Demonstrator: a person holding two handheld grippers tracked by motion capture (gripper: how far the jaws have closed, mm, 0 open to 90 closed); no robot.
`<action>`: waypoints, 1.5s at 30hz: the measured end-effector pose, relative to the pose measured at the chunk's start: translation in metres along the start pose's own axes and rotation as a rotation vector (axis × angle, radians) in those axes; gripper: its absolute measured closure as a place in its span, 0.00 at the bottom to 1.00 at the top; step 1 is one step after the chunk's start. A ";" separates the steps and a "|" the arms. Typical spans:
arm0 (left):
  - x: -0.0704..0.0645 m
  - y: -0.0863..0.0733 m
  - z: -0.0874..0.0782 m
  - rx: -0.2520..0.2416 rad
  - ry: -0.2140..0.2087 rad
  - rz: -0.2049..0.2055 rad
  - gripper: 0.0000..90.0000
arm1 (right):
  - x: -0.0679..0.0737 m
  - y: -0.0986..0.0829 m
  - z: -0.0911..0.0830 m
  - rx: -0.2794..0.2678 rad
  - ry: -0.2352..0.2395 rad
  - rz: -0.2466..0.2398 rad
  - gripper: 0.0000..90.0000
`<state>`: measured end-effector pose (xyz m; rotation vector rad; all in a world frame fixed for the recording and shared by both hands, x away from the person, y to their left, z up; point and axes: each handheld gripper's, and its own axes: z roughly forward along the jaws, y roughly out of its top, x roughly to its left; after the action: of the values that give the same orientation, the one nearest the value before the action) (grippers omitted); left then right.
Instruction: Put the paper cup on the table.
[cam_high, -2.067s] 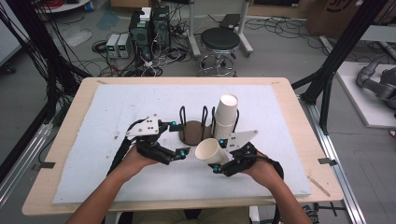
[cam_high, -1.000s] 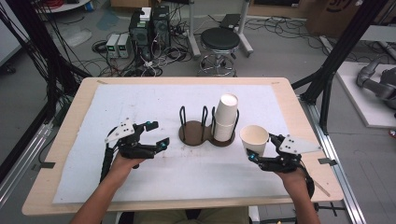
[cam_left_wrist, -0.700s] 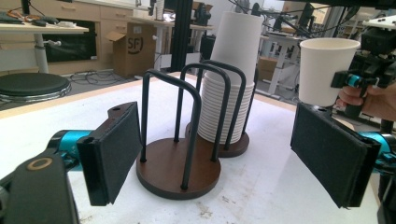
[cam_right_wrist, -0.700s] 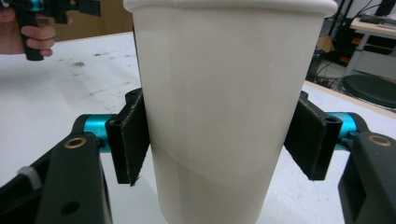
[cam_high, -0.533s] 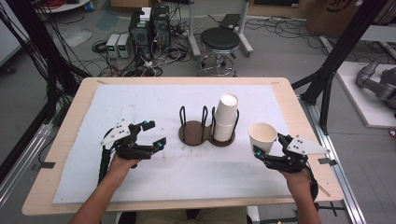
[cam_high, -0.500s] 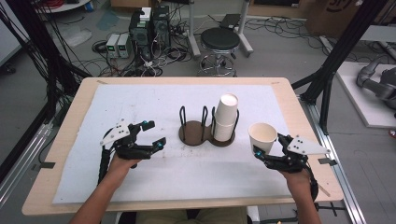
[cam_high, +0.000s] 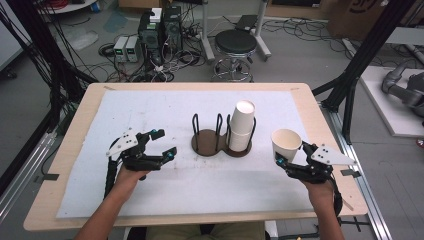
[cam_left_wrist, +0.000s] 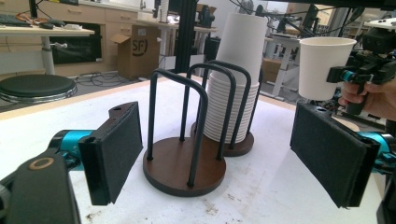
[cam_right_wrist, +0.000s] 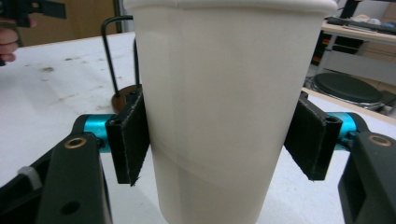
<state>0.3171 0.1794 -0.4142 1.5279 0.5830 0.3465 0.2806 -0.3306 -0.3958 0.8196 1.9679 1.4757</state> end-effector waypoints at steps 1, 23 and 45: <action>0.000 0.000 0.000 0.004 0.000 0.001 0.19 | -0.001 0.000 0.001 0.003 -0.009 0.007 0.34; -0.001 0.000 0.000 0.011 0.015 0.000 0.19 | -0.039 -0.006 0.053 0.043 -0.136 0.091 0.34; -0.001 -0.002 0.003 0.022 0.011 -0.003 0.19 | -0.052 -0.029 0.092 0.241 -0.176 0.193 0.34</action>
<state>0.3176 0.1761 -0.4165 1.5472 0.5992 0.3469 0.3784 -0.3170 -0.4441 1.2306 2.0011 1.2327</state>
